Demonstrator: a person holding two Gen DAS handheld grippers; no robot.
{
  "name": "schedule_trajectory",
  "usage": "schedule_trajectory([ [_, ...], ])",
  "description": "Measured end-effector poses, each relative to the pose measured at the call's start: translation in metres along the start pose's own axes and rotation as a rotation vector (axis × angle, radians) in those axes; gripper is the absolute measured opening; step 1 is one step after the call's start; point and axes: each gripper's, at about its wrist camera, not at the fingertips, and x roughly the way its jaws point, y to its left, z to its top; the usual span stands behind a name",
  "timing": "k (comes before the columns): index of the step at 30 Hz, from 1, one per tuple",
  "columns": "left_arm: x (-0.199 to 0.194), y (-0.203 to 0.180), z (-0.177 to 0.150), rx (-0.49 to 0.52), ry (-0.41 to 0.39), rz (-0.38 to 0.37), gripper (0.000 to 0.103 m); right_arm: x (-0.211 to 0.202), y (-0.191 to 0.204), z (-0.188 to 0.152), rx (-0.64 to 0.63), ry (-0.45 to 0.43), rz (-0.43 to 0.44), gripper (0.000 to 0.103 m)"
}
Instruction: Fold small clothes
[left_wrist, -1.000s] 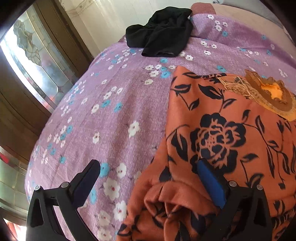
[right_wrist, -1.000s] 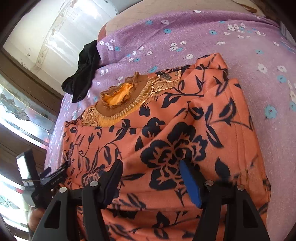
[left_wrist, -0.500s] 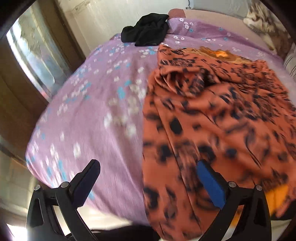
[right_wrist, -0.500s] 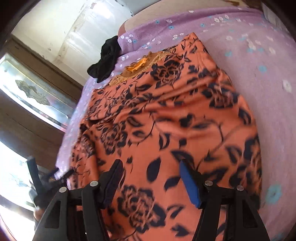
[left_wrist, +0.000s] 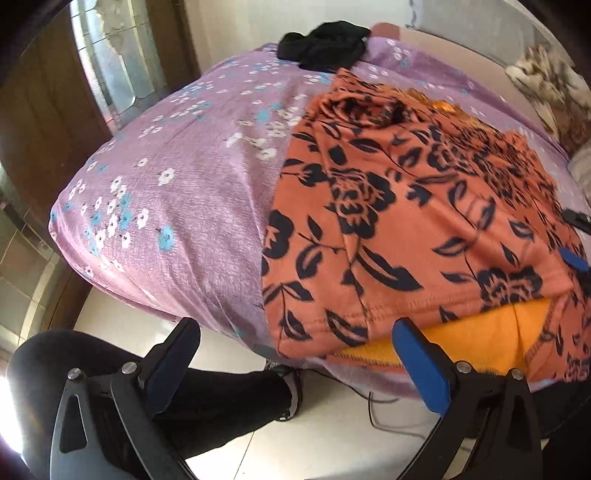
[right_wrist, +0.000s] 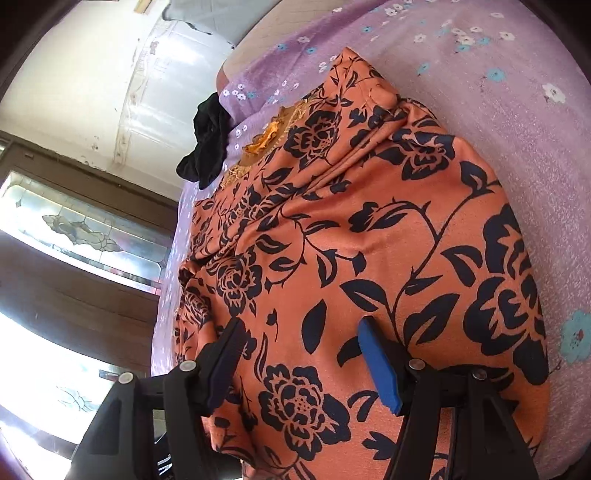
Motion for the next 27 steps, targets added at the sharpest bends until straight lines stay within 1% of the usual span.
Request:
schedule_trajectory([
  [2,0.006,-0.002,0.004,-0.007,-0.005,-0.013,0.097,0.003,0.004,0.001,-0.005,-0.001,-0.014,0.068],
  [3,0.011,-0.002,0.008,-0.009,0.01,-0.026,0.089,0.004,0.005,0.002,-0.008,0.0,-0.017,0.069],
  [4,0.015,-0.003,0.007,-0.014,0.035,-0.044,0.075,0.005,0.007,0.003,-0.011,0.0,-0.021,0.07],
  [6,0.016,-0.001,0.004,-0.052,0.083,-0.105,0.062,0.007,0.007,0.004,-0.014,0.0,-0.023,0.07],
  [9,0.001,0.007,-0.011,-0.141,0.086,-0.162,0.061,0.006,0.004,0.004,-0.009,0.0,-0.012,0.07],
  [11,-0.006,0.011,-0.024,-0.179,0.084,-0.183,0.061,0.006,0.003,0.005,0.0,0.001,-0.01,0.07],
  [13,-0.003,0.013,-0.032,-0.209,0.11,-0.208,0.061,0.007,0.004,0.006,0.005,0.0,-0.01,0.07],
  [17,0.016,0.018,-0.03,-0.301,0.16,-0.309,0.06,0.012,0.01,0.006,-0.01,-0.004,-0.018,0.07],
  [19,0.019,0.021,-0.027,-0.352,0.152,-0.378,0.059,0.013,0.013,0.005,-0.029,-0.009,-0.03,0.07],
  [20,0.021,0.022,-0.023,-0.374,0.148,-0.409,0.058,0.013,0.014,0.004,-0.036,-0.011,-0.035,0.07],
  [22,0.024,0.022,-0.017,-0.402,0.161,-0.48,0.036,0.013,0.014,0.003,-0.045,-0.015,-0.038,0.07],
  [24,0.027,0.02,-0.014,-0.415,0.175,-0.518,0.034,0.013,0.014,0.003,-0.044,-0.017,-0.038,0.07],
  [27,0.03,0.023,-0.013,-0.448,0.166,-0.544,0.034,0.014,0.015,0.003,-0.051,-0.02,-0.045,0.07],
])
